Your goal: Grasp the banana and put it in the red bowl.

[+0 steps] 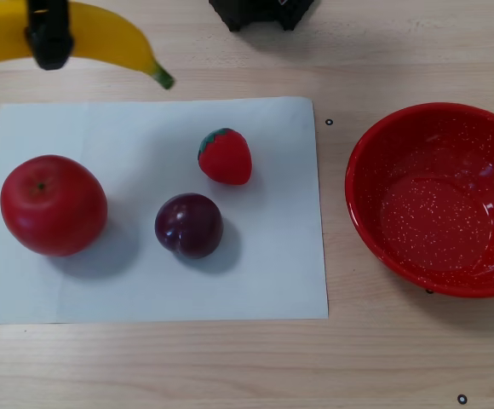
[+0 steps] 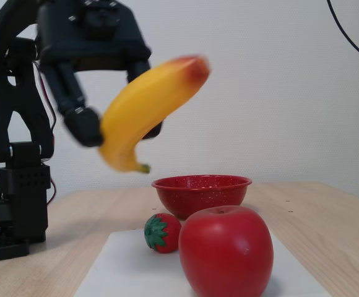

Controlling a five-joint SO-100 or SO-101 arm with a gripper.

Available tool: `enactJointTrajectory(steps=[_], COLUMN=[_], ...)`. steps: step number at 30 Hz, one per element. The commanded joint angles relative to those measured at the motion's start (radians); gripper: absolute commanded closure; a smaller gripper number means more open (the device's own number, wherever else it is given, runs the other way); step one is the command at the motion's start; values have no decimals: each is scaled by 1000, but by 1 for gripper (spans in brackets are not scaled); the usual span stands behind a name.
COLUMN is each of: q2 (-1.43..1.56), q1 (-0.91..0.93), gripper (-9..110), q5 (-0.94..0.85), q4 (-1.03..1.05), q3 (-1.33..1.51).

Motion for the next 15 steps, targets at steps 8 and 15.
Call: enactJointTrajectory(steps=[8, 15], q2=[130, 115], q1=[259, 514], gripper=[101, 101], q5=[-193, -388], q4=[25, 25], q3=[-150, -244])
